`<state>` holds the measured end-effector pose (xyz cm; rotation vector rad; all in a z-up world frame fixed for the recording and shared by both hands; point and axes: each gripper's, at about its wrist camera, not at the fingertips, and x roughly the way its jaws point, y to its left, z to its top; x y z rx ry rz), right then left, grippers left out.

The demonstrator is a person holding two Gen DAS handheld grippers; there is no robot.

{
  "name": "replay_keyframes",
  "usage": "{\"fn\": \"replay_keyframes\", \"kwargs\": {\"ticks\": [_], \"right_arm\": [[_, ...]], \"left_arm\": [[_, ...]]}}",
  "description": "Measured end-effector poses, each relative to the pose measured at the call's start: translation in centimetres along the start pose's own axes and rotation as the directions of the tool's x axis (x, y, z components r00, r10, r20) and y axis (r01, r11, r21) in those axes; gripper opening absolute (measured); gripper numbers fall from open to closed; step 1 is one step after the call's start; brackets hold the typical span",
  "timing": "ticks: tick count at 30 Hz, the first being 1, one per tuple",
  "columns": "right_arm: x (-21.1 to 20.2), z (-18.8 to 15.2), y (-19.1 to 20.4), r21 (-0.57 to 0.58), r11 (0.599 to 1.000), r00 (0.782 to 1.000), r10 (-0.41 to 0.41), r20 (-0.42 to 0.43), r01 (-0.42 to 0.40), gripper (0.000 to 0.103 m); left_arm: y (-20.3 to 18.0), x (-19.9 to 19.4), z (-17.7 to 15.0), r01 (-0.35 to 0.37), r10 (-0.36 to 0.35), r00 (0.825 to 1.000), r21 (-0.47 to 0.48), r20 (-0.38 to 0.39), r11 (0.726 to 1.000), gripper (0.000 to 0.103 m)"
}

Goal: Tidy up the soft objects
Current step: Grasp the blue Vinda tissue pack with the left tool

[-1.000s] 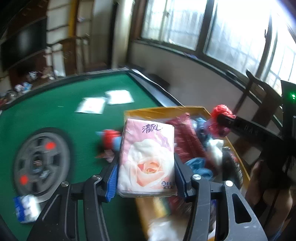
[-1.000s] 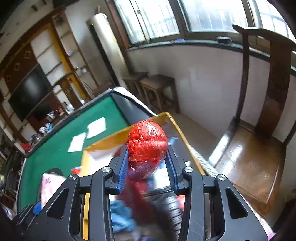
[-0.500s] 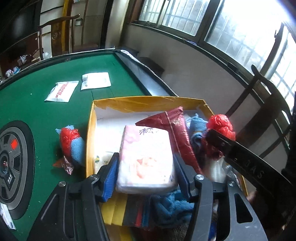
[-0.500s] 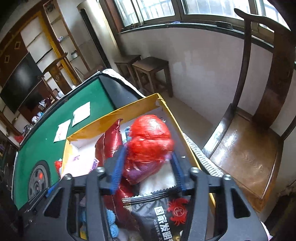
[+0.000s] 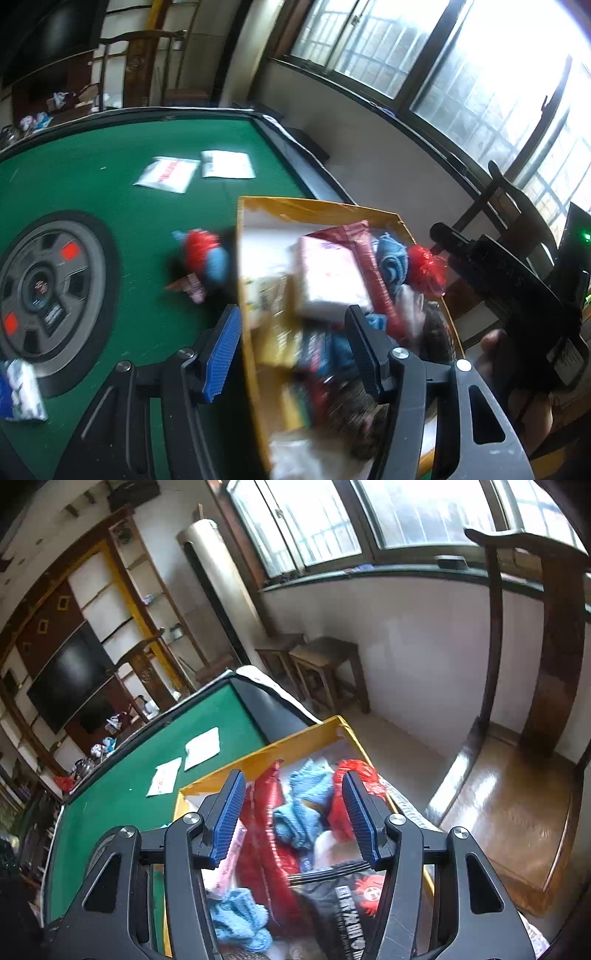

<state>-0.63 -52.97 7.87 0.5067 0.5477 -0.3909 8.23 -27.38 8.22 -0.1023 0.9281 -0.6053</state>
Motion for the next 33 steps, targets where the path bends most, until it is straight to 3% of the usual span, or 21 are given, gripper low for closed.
{"fn": "replay_keyframes", "kwargs": {"ticks": [8,15,18,23,33], "right_arm": [[-0.8,-0.9,2.4,-0.095,0.995,0.998,0.038,0.041,-0.034,0.055],[-0.6,-1.6,3.3,-0.134,0.991,0.999,0.033,0.038,-0.028,0.055],[-0.5,-1.6,3.3,-0.135,0.991,0.999,0.03,0.034,-0.025,0.055],[-0.4,-1.8,3.6,-0.15,0.988,0.999,0.028,0.03,-0.023,0.055],[-0.6,-1.8,3.5,-0.141,0.989,0.999,0.04,0.026,-0.036,0.055]], "left_arm": [[5.2,-4.4,-2.2,-0.083,0.084,0.996,-0.009,0.035,0.996,0.059],[14.0,-7.3,-1.7,-0.219,0.224,0.974,-0.104,0.041,0.97,0.059],[18.6,-6.9,-1.6,-0.229,0.23,0.973,-0.17,-0.01,0.959,0.059],[23.0,-4.8,-2.5,-0.17,0.15,0.983,-0.229,-0.102,0.958,0.059],[22.0,-5.4,-6.0,-0.12,0.086,0.978,-0.179,-0.189,0.977,0.059]]}}
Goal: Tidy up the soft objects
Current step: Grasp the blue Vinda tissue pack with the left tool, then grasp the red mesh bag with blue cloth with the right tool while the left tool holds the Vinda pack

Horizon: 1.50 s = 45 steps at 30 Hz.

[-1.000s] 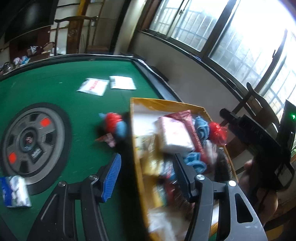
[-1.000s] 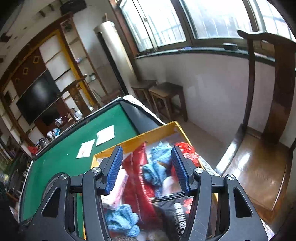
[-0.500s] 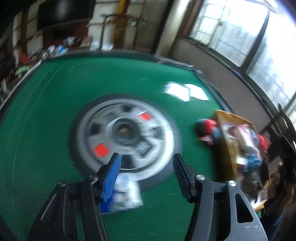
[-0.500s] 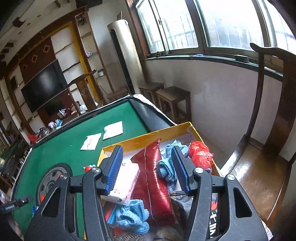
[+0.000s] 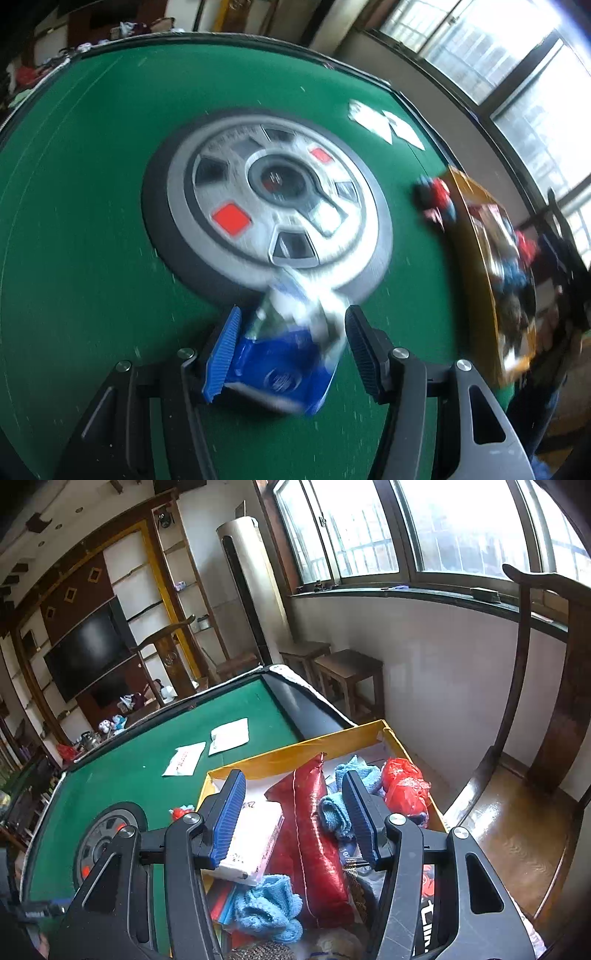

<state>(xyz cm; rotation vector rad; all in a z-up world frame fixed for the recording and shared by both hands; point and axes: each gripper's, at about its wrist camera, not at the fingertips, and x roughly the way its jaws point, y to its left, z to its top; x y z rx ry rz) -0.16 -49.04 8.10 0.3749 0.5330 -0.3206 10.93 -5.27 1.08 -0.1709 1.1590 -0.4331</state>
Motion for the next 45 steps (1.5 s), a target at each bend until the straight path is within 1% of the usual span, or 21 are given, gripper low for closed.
{"fn": "replay_keyframes", "kwargs": {"ticks": [5,7,11,15,16,18,21,22,23,24,25,26,28,30,32,34,37,39,41,42,45], "right_arm": [[-0.3,-0.2,0.3,-0.014,1.0,1.0,0.01,0.005,-0.01,0.055],[-0.2,-0.3,0.6,-0.024,1.0,1.0,0.015,0.003,-0.015,0.055],[-0.2,-0.5,1.3,-0.053,0.997,0.999,0.048,-0.007,-0.048,0.055],[-0.2,-1.0,3.2,-0.109,0.984,0.99,0.14,-0.035,-0.143,0.055],[0.0,-1.3,3.9,-0.123,0.977,0.984,0.17,-0.059,-0.176,0.055],[0.4,-1.6,5.5,-0.143,0.955,0.963,0.244,-0.118,-0.259,0.055],[1.7,-1.6,8.3,-0.147,0.916,0.911,0.331,-0.246,-0.372,0.055],[2.2,-1.6,9.4,-0.175,0.907,0.9,0.325,-0.29,-0.384,0.055],[2.8,-1.4,11.0,-0.235,0.896,0.899,0.292,-0.327,-0.377,0.055],[3.5,-1.1,12.9,-0.326,0.88,0.911,0.23,-0.341,-0.344,0.055],[4.1,-1.1,13.8,-0.375,0.869,0.917,0.189,-0.352,-0.323,0.055],[5.3,-1.0,15.0,-0.425,0.852,0.916,0.14,-0.376,-0.305,0.055],[8.0,-1.3,16.9,-0.486,0.815,0.891,0.078,-0.447,-0.316,0.054],[10.3,-1.8,17.8,-0.537,0.791,0.878,0.001,-0.48,-0.294,0.054],[12.1,-2.3,18.4,-0.574,0.763,0.862,-0.045,-0.505,-0.296,0.054],[13.3,-2.4,18.5,-0.609,0.744,0.857,-0.095,-0.506,-0.276,0.054],[15.0,-2.4,18.9,-0.617,0.726,0.836,-0.107,-0.539,-0.305,0.054],[16.2,-2.7,19.0,-0.651,0.707,0.832,-0.163,-0.53,-0.277,0.053],[17.1,-3.0,19.1,-0.674,0.692,0.826,-0.202,-0.527,-0.26,0.044],[17.4,-3.2,19.1,-0.676,0.689,0.816,-0.216,-0.536,-0.262,0.039],[18.0,-3.8,19.3,-0.681,0.679,0.812,-0.215,-0.542,-0.275,0.037]], "left_arm": [[-1.4,-0.2,-2.0,-0.079,0.078,0.997,0.052,0.008,0.996,0.059],[-2.3,0.2,-2.2,-0.134,0.132,0.991,0.078,0.024,0.988,0.06],[-3.6,1.1,-2.2,-0.26,0.255,0.964,0.077,0.071,0.962,0.06],[-4.0,1.4,-2.6,-0.338,0.334,0.933,0.005,0.136,0.941,0.059],[-4.3,1.5,-2.8,-0.358,0.353,0.924,0.011,0.147,0.934,0.059],[-4.4,1.5,-3.1,-0.366,0.356,0.918,0.031,0.173,0.93,0.058],[-3.8,1.4,-3.2,-0.357,0.343,0.918,0.036,0.201,0.933,0.058],[-3.9,1.3,-3.3,-0.356,0.341,0.918,0.041,0.203,0.934,0.058],[-4.0,1.4,-3.2,-0.353,0.337,0.918,0.047,0.209,0.934,0.058],[-3.9,1.4,-3.3,-0.352,0.334,0.918,0.053,0.213,0.934,0.058],[-3.9,1.4,-3.3,-0.351,0.332,0.919,0.056,0.214,0.935,0.058],[-4.0,1.5,-3.2,-0.35,0.33,0.919,0.059,0.215,0.935,0.058],[-3.9,1.5,-3.2,-0.347,0.327,0.92,0.061,0.215,0.936,0.058],[-3.9,1.5,-3.2,-0.346,0.325,0.921,0.064,0.215,0.936,0.059],[-3.9,1.5,-3.2,-0.346,0.325,0.921,0.066,0.214,0.936,0.059],[-4.0,1.5,-3.1,-0.346,0.326,0.922,0.065,0.211,0.936,0.059],[-4.0,1.5,-3.1,-0.346,0.327,0.922,0.065,0.208,0.936,0.059],[-4.1,1.4,-3.1,-0.348,0.328,0.922,0.065,0.208,0.935,0.059],[-4.1,1.5,-3.1,-0.347,0.328,0.921,0.064,0.209,0.936,0.059],[-4.1,1.5,-3.1,-0.348,0.328,0.921,0.064,0.209,0.935,0.059],[-4.1,1.5,-3.2,-0.349,0.329,0.921,0.063,0.211,0.935,0.059]]}}
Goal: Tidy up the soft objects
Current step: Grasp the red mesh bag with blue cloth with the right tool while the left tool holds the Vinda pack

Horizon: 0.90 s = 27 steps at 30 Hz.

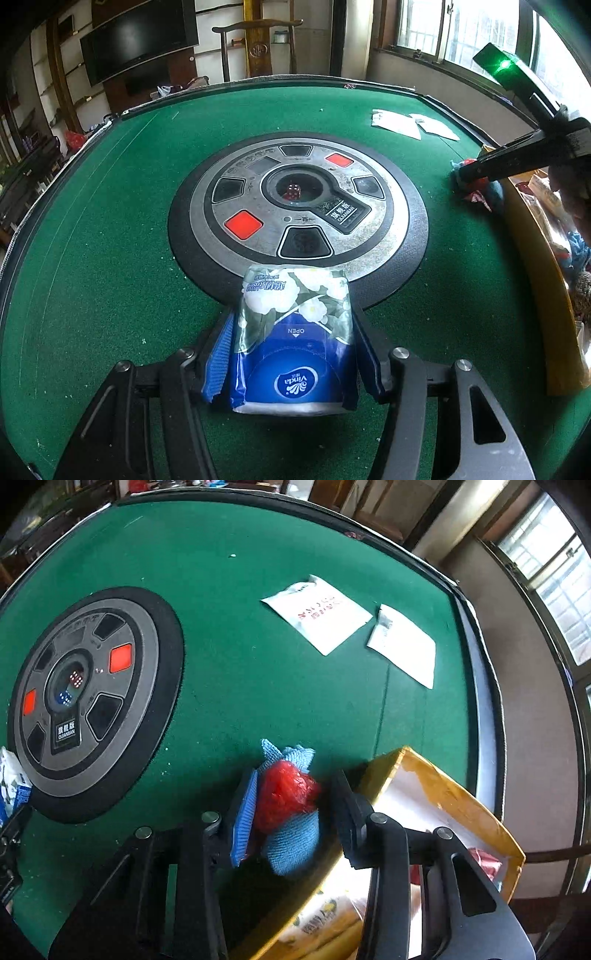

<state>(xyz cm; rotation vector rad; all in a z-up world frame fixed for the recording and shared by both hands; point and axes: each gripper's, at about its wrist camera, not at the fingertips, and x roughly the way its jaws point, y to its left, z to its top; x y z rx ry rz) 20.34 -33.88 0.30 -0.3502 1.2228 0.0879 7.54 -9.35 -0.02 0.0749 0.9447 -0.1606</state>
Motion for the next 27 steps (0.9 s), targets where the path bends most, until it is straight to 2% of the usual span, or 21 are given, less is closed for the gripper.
{"fn": "replay_keyframes", "kwargs": {"ticks": [1,3,4,7,8,10,11,13,16,18,27], "right_arm": [[0.2,0.0,0.1,0.005,1.0,1.0,0.01,-0.006,-0.01,0.031],[-0.1,-0.1,0.7,-0.002,1.0,1.0,-0.007,0.001,0.007,0.03],[-0.3,-0.3,1.0,0.009,1.0,1.0,0.01,0.004,-0.01,0.029],[-2.7,-1.4,2.0,0.074,0.985,0.986,0.147,0.078,-0.153,0.029],[-3.5,-2.0,2.3,0.112,0.972,0.975,0.195,0.103,-0.206,0.029],[-4.9,-3.3,3.2,0.168,0.928,0.94,0.31,0.142,-0.332,0.029],[-5.6,-4.4,4.0,0.183,0.911,0.925,0.342,0.164,-0.369,0.029],[-6.2,-5.7,5.3,0.194,0.92,0.932,0.306,0.192,-0.342,0.029],[-6.3,-8.0,7.4,0.187,0.916,0.923,0.312,0.227,-0.355,0.03],[-5.9,-8.9,8.4,0.188,0.92,0.924,0.295,0.243,-0.343,0.03],[-5.8,-10.9,10.8,0.095,0.967,0.937,0.202,0.285,-0.238,0.032]], "left_arm": [[0.0,0.0,0.0,-0.001,0.001,1.0,0.001,0.001,1.0,0.059],[0.0,0.0,-0.1,0.0,0.0,1.0,0.0,0.005,1.0,0.059],[0.0,0.0,-0.1,0.0,0.0,1.0,0.001,0.008,1.0,0.059],[0.0,0.0,-0.2,-0.002,0.002,1.0,0.0,0.012,1.0,0.059],[0.0,0.0,-0.2,-0.003,0.003,1.0,0.001,0.014,1.0,0.059],[0.1,-0.1,-0.3,-0.003,0.003,1.0,-0.002,0.019,1.0,0.059],[0.1,-0.1,-0.3,-0.003,0.003,1.0,-0.001,0.021,1.0,0.059],[0.1,-0.1,-0.4,-0.003,0.004,1.0,-0.002,0.026,1.0,0.059],[0.1,-0.1,-0.3,-0.004,0.004,1.0,0.001,0.026,1.0,0.059],[0.0,-0.1,-0.3,-0.007,0.007,1.0,0.004,0.026,1.0,0.059],[0.0,0.0,-0.2,-0.009,0.009,1.0,0.004,0.028,1.0,0.059]]}}
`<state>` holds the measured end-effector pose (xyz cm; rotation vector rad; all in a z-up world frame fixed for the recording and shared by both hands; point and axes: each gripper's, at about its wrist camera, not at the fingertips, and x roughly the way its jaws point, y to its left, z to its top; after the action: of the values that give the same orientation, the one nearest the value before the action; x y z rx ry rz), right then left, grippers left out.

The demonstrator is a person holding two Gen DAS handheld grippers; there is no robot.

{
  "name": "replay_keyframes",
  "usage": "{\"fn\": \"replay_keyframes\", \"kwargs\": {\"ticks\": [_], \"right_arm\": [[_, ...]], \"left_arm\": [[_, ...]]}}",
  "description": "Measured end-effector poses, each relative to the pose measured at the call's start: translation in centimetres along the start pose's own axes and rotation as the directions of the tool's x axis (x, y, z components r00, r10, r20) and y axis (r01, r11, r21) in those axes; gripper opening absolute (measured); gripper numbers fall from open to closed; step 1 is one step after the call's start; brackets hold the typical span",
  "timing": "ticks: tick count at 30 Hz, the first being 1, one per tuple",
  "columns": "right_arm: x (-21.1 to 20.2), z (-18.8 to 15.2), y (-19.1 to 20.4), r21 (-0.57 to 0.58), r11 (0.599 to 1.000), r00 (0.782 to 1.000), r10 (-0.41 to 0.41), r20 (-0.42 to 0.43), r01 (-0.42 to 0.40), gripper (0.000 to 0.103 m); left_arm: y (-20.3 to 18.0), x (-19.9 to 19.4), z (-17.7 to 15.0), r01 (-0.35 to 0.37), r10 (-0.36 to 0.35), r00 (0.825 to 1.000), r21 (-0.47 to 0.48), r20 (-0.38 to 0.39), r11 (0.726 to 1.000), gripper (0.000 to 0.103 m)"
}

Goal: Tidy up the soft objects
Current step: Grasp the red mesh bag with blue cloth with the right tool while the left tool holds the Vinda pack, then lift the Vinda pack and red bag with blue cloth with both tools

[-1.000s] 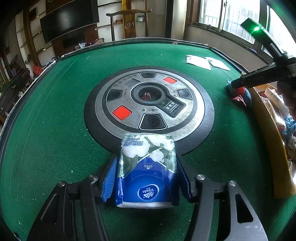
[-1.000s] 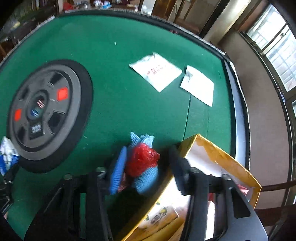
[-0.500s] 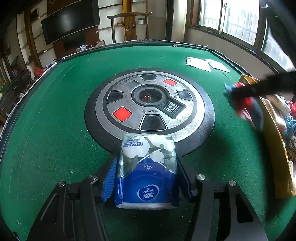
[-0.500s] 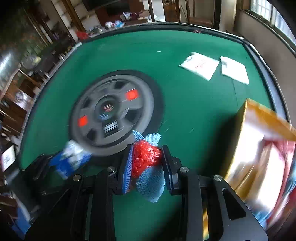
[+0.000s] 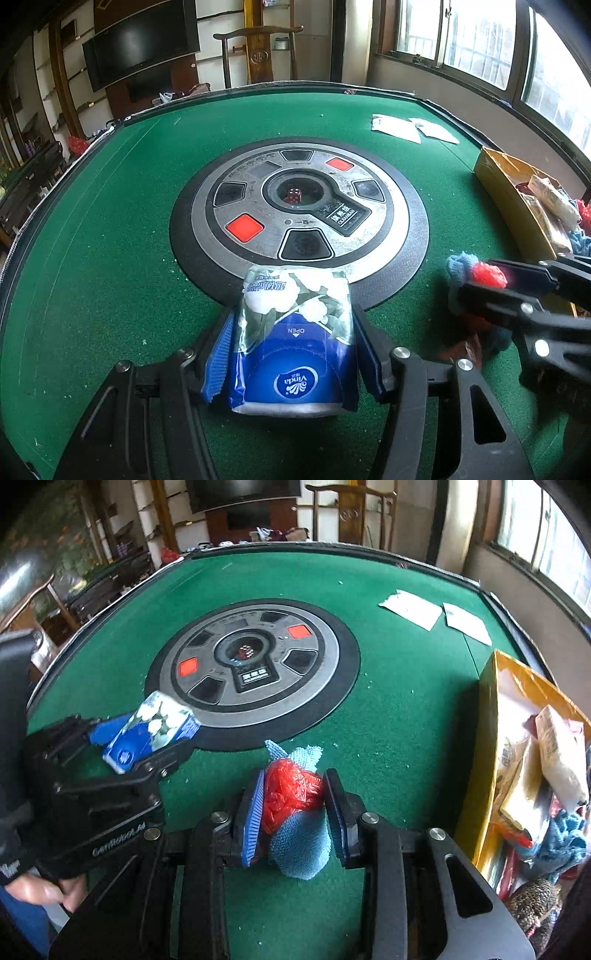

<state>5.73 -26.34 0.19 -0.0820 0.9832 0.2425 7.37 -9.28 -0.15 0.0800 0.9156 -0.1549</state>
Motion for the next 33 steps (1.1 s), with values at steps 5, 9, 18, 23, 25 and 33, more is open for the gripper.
{"fn": "replay_keyframes", "kwargs": {"ticks": [5,9,18,23,25,33], "right_arm": [[-0.2,-0.5,0.6,-0.033,0.998,0.999,-0.048,0.015,0.049,0.032],[-0.3,-0.9,1.2,-0.052,0.995,0.996,-0.079,0.028,0.081,0.032],[-0.8,-1.8,0.6,0.02,0.997,0.995,-0.081,0.055,0.08,0.035],[-0.9,-1.9,0.1,0.02,0.995,0.992,-0.104,0.068,0.102,0.049],[-1.2,-1.9,0.1,0.014,0.994,0.991,-0.108,0.083,0.107,0.049],[-0.9,-2.5,-0.3,0.021,0.999,0.997,-0.047,0.058,0.046,0.049]], "left_arm": [[0.0,0.0,0.0,-0.002,0.002,1.0,-0.001,0.001,1.0,0.06],[0.0,0.0,0.0,-0.002,0.002,1.0,-0.001,0.002,1.0,0.06],[0.0,0.0,0.0,-0.002,0.002,1.0,-0.001,0.003,1.0,0.061],[0.0,0.0,0.0,-0.003,0.003,1.0,-0.001,0.003,1.0,0.061],[0.0,0.0,0.0,-0.002,0.002,1.0,-0.002,0.003,1.0,0.061],[0.0,0.0,0.0,-0.003,0.003,1.0,-0.002,0.003,1.0,0.061]]}}
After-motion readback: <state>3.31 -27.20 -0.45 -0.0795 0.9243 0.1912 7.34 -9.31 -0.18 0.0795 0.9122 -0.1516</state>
